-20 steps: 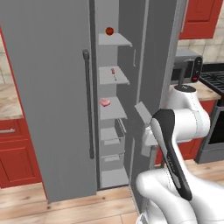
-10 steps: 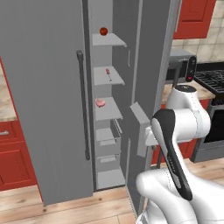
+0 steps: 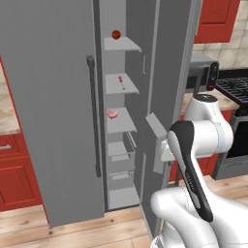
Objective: Store the kebab skewer in the freezer for long-term storage. Close the freezer door after placing the cooked food.
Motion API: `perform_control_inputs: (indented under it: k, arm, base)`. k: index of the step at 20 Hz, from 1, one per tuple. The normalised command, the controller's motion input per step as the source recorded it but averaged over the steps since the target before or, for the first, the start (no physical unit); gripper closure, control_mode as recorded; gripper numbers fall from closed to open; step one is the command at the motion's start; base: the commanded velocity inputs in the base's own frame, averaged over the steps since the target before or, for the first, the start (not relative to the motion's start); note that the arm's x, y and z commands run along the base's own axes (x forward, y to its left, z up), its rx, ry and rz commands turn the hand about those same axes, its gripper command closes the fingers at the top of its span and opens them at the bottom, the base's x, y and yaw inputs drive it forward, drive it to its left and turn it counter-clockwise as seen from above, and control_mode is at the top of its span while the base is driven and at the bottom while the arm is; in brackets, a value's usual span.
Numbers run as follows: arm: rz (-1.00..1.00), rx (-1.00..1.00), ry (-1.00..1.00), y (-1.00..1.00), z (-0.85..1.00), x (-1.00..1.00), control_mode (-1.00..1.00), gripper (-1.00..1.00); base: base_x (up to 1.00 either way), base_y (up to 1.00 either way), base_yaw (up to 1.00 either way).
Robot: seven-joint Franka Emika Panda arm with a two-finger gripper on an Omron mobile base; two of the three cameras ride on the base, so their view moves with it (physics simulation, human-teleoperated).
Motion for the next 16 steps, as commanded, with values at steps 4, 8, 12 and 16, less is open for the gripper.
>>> perform_control_inputs:
  k: [4, 8, 12, 16]
  arm:
    - [0.00, 0.00, 0.00, 0.00, 0.00, 0.00, 1.00, -1.00]
    - [0.00, 0.00, 0.00, 0.00, 0.00, 0.00, 1.00, -1.00]
    - [0.00, 0.00, 0.00, 0.00, 0.00, 0.00, 1.00, -1.00]
    - [0.00, 0.00, 0.00, 0.00, 0.00, 0.00, 1.00, -1.00]
  base:
    - [0.14, 0.33, 0.00]
    - [0.18, 0.39, -0.01]
    - [0.10, 0.21, 0.00]
    - [0.05, 0.00, 0.00]
